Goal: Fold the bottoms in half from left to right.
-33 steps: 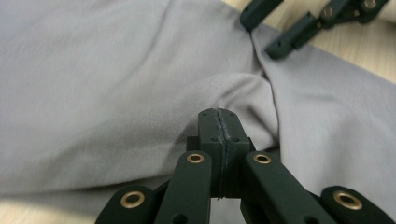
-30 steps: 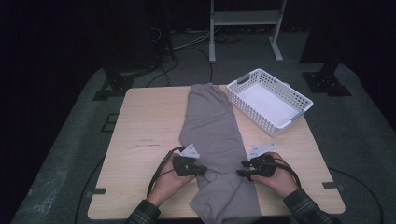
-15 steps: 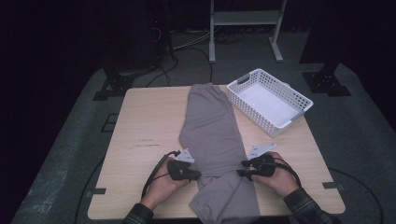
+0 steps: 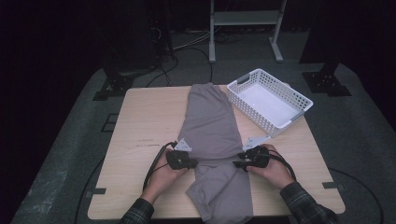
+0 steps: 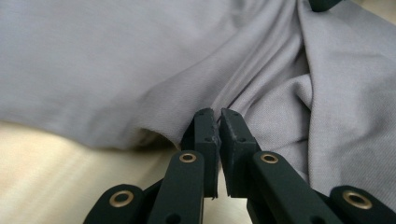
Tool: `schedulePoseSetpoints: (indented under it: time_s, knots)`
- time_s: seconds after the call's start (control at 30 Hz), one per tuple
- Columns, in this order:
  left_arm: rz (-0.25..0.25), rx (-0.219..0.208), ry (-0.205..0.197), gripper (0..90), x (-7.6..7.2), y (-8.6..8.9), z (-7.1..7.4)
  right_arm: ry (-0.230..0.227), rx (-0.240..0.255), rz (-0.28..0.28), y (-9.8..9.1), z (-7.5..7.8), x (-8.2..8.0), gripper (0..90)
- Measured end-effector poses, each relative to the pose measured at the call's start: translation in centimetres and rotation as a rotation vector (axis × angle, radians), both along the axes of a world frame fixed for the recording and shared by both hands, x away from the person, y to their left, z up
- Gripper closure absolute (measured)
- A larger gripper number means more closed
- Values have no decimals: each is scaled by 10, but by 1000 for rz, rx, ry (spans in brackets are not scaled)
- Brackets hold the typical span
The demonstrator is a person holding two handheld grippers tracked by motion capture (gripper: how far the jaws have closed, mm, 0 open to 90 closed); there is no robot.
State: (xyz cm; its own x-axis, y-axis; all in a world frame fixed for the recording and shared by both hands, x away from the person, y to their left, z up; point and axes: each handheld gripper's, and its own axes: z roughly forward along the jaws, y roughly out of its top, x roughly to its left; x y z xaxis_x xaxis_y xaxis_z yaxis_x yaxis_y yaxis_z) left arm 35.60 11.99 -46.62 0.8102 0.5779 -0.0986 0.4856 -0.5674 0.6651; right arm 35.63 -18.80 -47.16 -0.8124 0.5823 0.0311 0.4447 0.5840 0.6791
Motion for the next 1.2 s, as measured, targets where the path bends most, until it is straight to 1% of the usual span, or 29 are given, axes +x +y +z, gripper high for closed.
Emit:
schedulePoseSetpoints:
  time_s: [0.13, 0.2, 0.23, 0.3, 0.4, 0.47, 0.5, 0.57, 0.6, 0.63, 0.7, 0.77, 0.8, 0.83, 0.9, 0.93, 0.97, 1.03, 1.2]
  knots:
    - [33, 4, -10, 851, 14, 2, 0, -4, -3, -11, 4, 0, 15, 560]
    - [45, 12, -19, 850, 21, 3, 1, -13, 12, -21, 6, -1, 22, 561]
    - [55, 12, -25, 850, 24, 3, 0, -16, 11, -19, 7, -1, 26, 561]
    - [69, 20, -33, 848, 29, 3, 1, -13, 13, -35, 9, -1, 34, 561]
    - [92, 44, -63, 843, 38, 3, 1, -20, 17, -52, 13, -2, 45, 561]
    - [112, 40, -73, 841, 43, 4, 0, -24, 21, -64, 15, -2, 52, 560]
    - [122, 32, -72, 840, 45, 5, 0, -30, 24, -68, 16, -3, 56, 560]
    - [136, 4, -61, 829, 47, 7, -1, -31, 31, -81, 17, -3, 59, 559]
    - [135, -8, -57, 803, 46, 7, -1, -30, 34, -84, 17, -3, 60, 556]
    - [135, -24, -44, 769, 45, 9, -1, -28, 33, -87, 17, -3, 60, 540]
    - [136, -59, -37, 708, 43, 12, 1, 1, 48, -96, 14, -1, 58, 515]
    - [131, -80, -33, 652, 39, 15, 5, -7, 54, -103, 12, 2, 53, 502]
    - [122, -83, -37, 619, 36, 16, 8, -20, 61, -103, 10, 5, 49, 510]
    - [112, -78, -41, 587, 33, 17, 10, -25, 69, -102, 9, 7, 45, 509]
    - [105, -92, -59, 540, 26, 22, 14, -40, 62, -80, 8, 13, 37, 506]
    - [103, -98, -65, 526, 23, 25, 16, -47, 65, -71, 7, 17, 32, 507]
    - [101, -93, -73, 507, 19, 28, 17, -50, 76, -62, 7, 20, 28, 507]
    - [96, -91, -92, 478, 13, 35, 18, -51, 90, -43, 8, 26, 20, 508]
    - [104, -73, -94, 399, -4, 53, 15, -37, 114, 3, 14, 33, 3, 504]
